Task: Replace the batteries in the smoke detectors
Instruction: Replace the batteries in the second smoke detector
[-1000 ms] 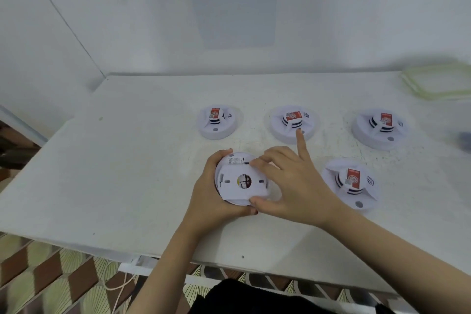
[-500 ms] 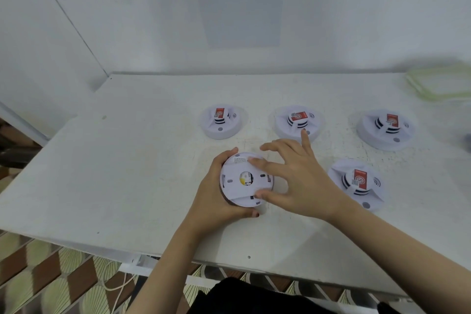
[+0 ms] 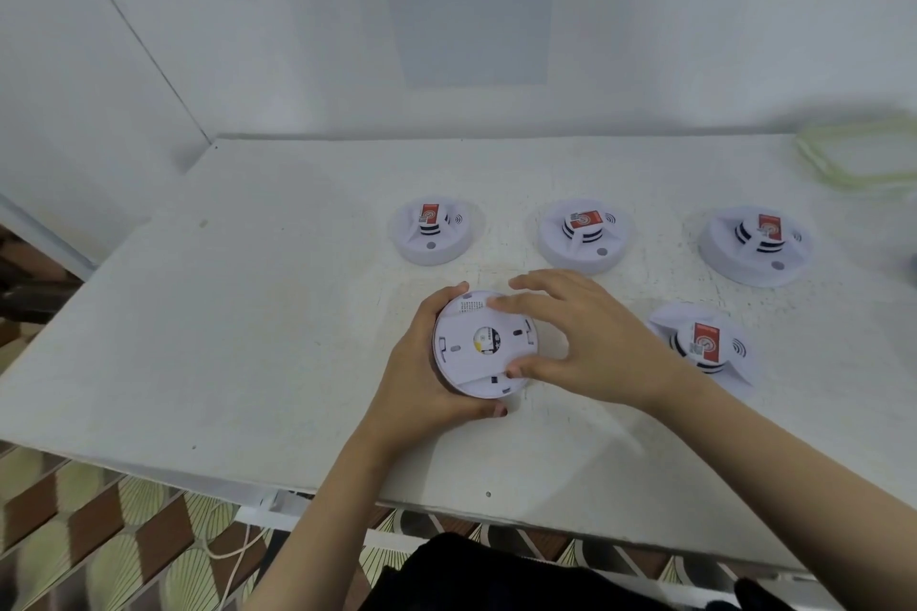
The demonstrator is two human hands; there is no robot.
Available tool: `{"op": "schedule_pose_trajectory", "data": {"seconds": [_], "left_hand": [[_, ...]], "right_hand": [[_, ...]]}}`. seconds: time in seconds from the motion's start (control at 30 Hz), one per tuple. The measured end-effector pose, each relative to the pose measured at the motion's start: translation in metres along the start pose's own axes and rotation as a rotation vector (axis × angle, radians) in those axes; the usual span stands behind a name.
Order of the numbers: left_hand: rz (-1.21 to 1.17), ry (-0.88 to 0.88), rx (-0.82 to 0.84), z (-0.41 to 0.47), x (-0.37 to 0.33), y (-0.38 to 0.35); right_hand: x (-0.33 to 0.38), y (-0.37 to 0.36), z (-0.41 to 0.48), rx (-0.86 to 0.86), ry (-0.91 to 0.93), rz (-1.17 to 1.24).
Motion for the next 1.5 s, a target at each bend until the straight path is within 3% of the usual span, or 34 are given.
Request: {"op": "schedule_pose_trajectory", "data": {"seconds": [0.3, 0.53, 1.5], "left_hand": [[0.003, -0.001, 0.020, 0.001, -0.001, -0.001], [0.001, 0.001, 0.021, 0.001, 0.002, -0.001], [-0.012, 0.038, -0.144, 0.000, 0.009, 0.005]], "right_hand": [[-0.002, -0.001, 0.001, 0.044, -0.021, 0.003], [0.014, -0.005, 0.005, 0.036, 0.067, 0.027], [0.019, -0.008, 0.006, -0.231, 0.063, 0.056]]}}
Point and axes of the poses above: each hand's wrist, its own z-axis towards the middle knuckle, its own y-axis out of the back of the hand, x = y × z, the point moved 7 cm from there along z, towards the middle knuckle, and after that the axes turned 6 degrees about -x, right-handed, at the moved point
